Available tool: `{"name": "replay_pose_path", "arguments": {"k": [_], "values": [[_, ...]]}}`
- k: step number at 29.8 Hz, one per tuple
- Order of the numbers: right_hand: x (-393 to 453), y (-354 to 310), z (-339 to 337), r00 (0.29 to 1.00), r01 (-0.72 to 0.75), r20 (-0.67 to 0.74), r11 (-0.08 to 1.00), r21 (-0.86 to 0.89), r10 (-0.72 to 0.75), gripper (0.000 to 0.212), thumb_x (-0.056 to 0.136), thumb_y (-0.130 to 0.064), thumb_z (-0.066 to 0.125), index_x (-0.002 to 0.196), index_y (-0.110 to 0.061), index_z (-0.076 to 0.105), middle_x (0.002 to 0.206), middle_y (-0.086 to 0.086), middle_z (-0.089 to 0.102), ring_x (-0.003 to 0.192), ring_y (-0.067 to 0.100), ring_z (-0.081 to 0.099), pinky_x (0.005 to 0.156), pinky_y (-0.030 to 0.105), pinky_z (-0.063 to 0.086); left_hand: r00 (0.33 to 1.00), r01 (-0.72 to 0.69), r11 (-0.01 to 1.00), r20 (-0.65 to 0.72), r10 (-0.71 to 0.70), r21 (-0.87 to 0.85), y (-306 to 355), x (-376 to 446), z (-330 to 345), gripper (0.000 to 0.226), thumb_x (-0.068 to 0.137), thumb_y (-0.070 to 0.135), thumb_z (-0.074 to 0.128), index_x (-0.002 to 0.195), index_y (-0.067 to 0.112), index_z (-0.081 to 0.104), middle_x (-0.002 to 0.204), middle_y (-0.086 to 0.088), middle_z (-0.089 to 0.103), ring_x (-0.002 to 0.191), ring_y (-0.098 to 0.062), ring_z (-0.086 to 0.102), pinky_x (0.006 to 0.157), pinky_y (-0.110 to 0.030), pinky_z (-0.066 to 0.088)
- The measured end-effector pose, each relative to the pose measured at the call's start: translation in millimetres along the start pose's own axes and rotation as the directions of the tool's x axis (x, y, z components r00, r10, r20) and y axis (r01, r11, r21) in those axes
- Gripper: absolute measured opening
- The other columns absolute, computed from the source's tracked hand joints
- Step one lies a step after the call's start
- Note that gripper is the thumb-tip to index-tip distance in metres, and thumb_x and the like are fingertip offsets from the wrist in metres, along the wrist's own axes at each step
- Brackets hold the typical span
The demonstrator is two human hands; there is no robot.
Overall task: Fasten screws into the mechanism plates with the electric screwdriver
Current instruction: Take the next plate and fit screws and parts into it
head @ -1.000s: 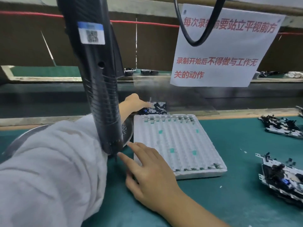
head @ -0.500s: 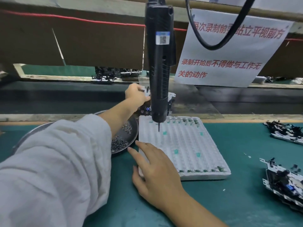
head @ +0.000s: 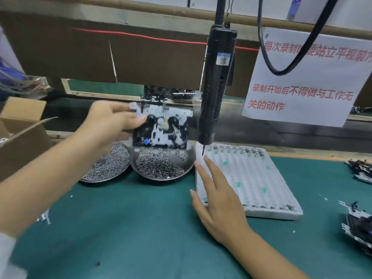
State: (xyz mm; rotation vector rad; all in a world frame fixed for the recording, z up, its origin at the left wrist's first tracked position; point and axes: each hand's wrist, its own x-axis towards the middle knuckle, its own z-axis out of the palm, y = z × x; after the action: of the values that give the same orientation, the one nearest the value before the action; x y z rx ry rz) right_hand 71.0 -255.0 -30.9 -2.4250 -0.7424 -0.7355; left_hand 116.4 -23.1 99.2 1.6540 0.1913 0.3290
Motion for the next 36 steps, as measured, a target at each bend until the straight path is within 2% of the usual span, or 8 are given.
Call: {"name": "replay_pose_path", "arguments": {"k": [4, 8, 13, 16, 20, 23, 27, 36], "values": [[-4.6, -5.9, -6.5, 0.996, 0.006, -0.084, 0.98, 0.201, 0.011, 0.048, 0.095, -0.036, 0.04, 0.141, -0.021, 0.036, 0.149, 0.003, 0.032, 0.133, 0.008, 0.033, 0.096, 0.041, 0.049, 0.97, 0.23, 0.973, 0.08, -0.23, 0.007, -21.6, -54.8, -37.6, 0.038, 0.064, 0.005, 0.075, 0.096, 0.017, 0.056, 0.086, -0.002, 0.072, 0.073, -0.014, 0.069, 0.061, -0.025, 0.047], [-13.5, -20.2, -6.2, 0.972, 0.22, -0.137, 0.948, 0.229, -0.193, 0.037, 0.1, -0.033, 0.04, 0.131, -0.014, 0.045, 0.133, 0.01, 0.051, 0.122, 0.022, 0.051, 0.095, 0.042, 0.047, 0.923, 0.366, 0.93, 0.132, -0.361, -0.022, -48.6, -93.8, -45.8, 0.057, 0.053, 0.008, 0.078, 0.106, 0.017, 0.062, 0.083, -0.006, 0.071, 0.07, -0.021, 0.068, 0.078, -0.039, 0.053], [-18.0, -42.9, 3.4, 0.871, 0.464, 0.12, 0.878, 0.12, -0.477, 0.043, 0.094, -0.044, 0.053, 0.123, -0.013, 0.062, 0.124, 0.005, 0.061, 0.113, 0.025, 0.055, 0.095, 0.037, 0.043, 0.885, 0.456, 0.888, 0.143, -0.444, -0.061, -77.7, -111.6, -43.8, 0.047, 0.073, 0.0, 0.075, 0.108, 0.021, 0.051, 0.086, -0.007, 0.073, 0.061, -0.017, 0.068, 0.052, -0.027, 0.052], [-18.4, -42.7, 5.6, 0.851, 0.471, 0.221, 0.879, 0.079, -0.476, 0.039, 0.093, -0.047, 0.054, 0.117, -0.018, 0.066, 0.124, -0.002, 0.062, 0.113, 0.023, 0.056, 0.094, 0.037, 0.045, 0.86, 0.469, 0.882, 0.21, -0.466, 0.037, -80.3, -109.4, -50.8, 0.034, 0.085, 0.009, 0.067, 0.109, 0.022, 0.047, 0.084, -0.006, 0.073, 0.068, -0.014, 0.071, 0.056, -0.024, 0.055], [-20.4, -44.5, 10.4, 0.851, 0.455, 0.261, 0.888, 0.068, -0.456, 0.036, 0.094, -0.044, 0.051, 0.114, -0.019, 0.068, 0.123, -0.004, 0.063, 0.113, 0.02, 0.058, 0.093, 0.035, 0.047, 0.974, 0.133, 0.838, 0.089, -0.211, 0.528, -81.7, -93.2, -80.0, 0.01, 0.093, 0.028, 0.057, 0.102, 0.023, 0.056, 0.076, 0.002, 0.072, 0.07, -0.017, 0.07, 0.06, -0.023, 0.051], [-18.5, -48.6, 13.1, 0.863, 0.432, 0.271, 0.901, 0.037, -0.426, 0.036, 0.095, -0.042, 0.048, 0.114, -0.019, 0.068, 0.121, -0.004, 0.064, 0.112, 0.02, 0.058, 0.092, 0.034, 0.048, 0.979, 0.006, 0.352, -0.077, 0.187, 0.936, -80.8, -69.0, -111.1, 0.021, 0.093, 0.04, 0.052, 0.109, 0.028, 0.057, 0.102, 0.003, 0.066, 0.098, -0.024, 0.06, 0.077, -0.035, 0.049], [-13.9, -54.0, 15.8, 0.898, 0.37, 0.261, 0.929, -0.012, -0.355, 0.035, 0.093, -0.037, 0.05, 0.114, -0.015, 0.068, 0.119, -0.001, 0.065, 0.111, 0.024, 0.06, 0.09, 0.039, 0.05, 0.996, 0.073, 0.03, -0.074, 0.052, 0.997, -91.3, -43.3, -129.2, 0.033, 0.094, 0.034, 0.054, 0.125, 0.025, 0.054, 0.123, -0.005, 0.056, 0.115, -0.027, 0.049, 0.09, -0.036, 0.041], [-11.5, -60.0, 23.5, 0.934, 0.303, 0.229, 0.947, -0.103, -0.274, 0.034, 0.079, -0.024, 0.073, 0.112, -0.016, 0.068, 0.116, 0.001, 0.066, 0.108, 0.024, 0.062, 0.091, 0.046, 0.049, 0.98, 0.083, 0.169, -0.112, 0.166, 0.982, -105.9, -40.2, -139.3, 0.028, 0.089, 0.004, 0.052, 0.101, 0.026, 0.065, 0.099, 0.001, 0.063, 0.1, -0.027, 0.06, 0.08, -0.033, 0.04]]}}
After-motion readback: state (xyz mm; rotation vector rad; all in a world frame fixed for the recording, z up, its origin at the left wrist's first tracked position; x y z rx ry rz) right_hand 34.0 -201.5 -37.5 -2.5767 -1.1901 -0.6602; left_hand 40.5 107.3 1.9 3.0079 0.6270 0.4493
